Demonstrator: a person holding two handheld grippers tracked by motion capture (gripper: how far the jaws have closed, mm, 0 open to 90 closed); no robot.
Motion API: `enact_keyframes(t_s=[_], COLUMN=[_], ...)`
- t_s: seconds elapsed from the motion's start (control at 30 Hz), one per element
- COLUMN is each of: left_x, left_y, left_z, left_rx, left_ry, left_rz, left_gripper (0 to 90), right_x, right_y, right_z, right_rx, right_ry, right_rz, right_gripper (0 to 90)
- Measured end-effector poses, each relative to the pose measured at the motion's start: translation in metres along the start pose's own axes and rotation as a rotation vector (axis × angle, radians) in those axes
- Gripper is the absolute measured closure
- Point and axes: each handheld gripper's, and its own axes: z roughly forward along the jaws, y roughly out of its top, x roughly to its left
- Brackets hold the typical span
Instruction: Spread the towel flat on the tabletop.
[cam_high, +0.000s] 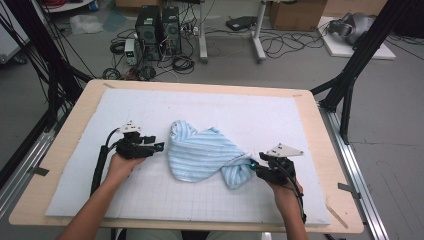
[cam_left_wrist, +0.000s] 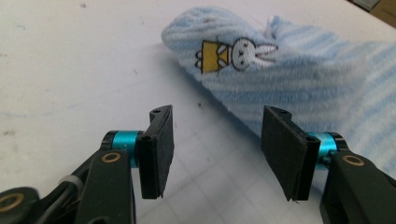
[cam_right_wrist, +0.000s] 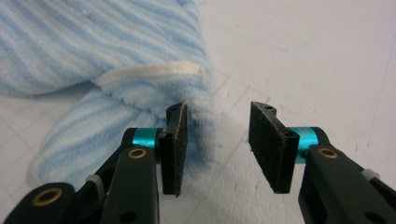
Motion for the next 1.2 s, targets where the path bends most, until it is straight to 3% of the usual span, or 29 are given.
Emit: enact_keyframes(t_s=[0.13,0.2,0.37,0.4,0.43,0.53,0.57,0.6,0.63,0.67,0.73,0.8,0.9,1.0,1.13,1.2], left_x=[-0.003,-0.006,-0.025,-0.029,-0.037,-0.041,-0.044,-0.048,-0.053,-0.053,-0.051,-0.047,-0.033,-0.027,-0.015,-0.010], left_y=[0.007,0.010,0.017,0.016,0.017,0.019,0.020,0.020,0.021,0.021,0.023,0.025,0.030,0.029,0.016,0.008], left_z=[0.016,0.024,0.053,0.058,0.065,0.068,0.069,0.070,0.071,0.071,0.067,0.059,0.034,0.020,-0.007,-0.017], left_rx=[-0.010,0.000,0.057,0.067,0.097,0.104,0.107,0.110,0.118,0.118,0.115,0.094,0.039,0.025,0.003,0.007], left_ry=[-0.020,-0.026,-0.022,-0.013,0.025,0.001,0.006,0.007,0.026,0.026,0.029,0.043,0.064,0.073,0.087,0.096], left_rz=[-0.042,-0.044,0.001,0.013,0.054,0.060,0.092,0.129,0.191,0.191,0.194,0.171,0.139,0.132,0.120,0.117], left_gripper=[41.1,40.6,40.7,43.8,46.9,60.4,60.4,77.0,81.9,83.4,83.8,83.8,83.7,83.7,83.7,83.7], right_x=[0.001,0.001,-0.001,-0.001,0.000,0.000,0.000,0.001,0.001,0.001,0.001,0.001,0.002,0.002,0.000,-0.006], right_y=[0.001,0.001,-0.001,-0.002,-0.002,-0.002,-0.002,-0.002,-0.002,-0.002,-0.003,-0.003,-0.003,-0.003,-0.003,-0.002], right_z=[0.000,0.001,0.004,0.005,0.005,0.006,0.006,0.007,0.007,0.007,0.007,0.007,0.008,0.008,0.005,0.002], right_rx=[-0.011,-0.011,-0.002,0.001,0.000,0.003,0.003,0.007,0.005,0.005,0.004,0.005,0.005,0.004,-0.027,-0.062], right_ry=[-0.029,-0.043,-0.042,-0.039,-0.037,-0.036,-0.036,-0.033,-0.030,-0.030,-0.028,-0.027,-0.027,-0.029,-0.050,-0.069], right_rz=[0.007,0.014,0.022,0.020,0.023,0.022,0.022,0.026,0.023,0.023,0.023,0.021,0.025,0.020,0.045,0.083], right_gripper=[52.8,51.6,50.3,50.1,49.9,49.6,49.6,49.5,49.5,49.5,49.5,49.5,49.4,49.4,48.3,49.4])
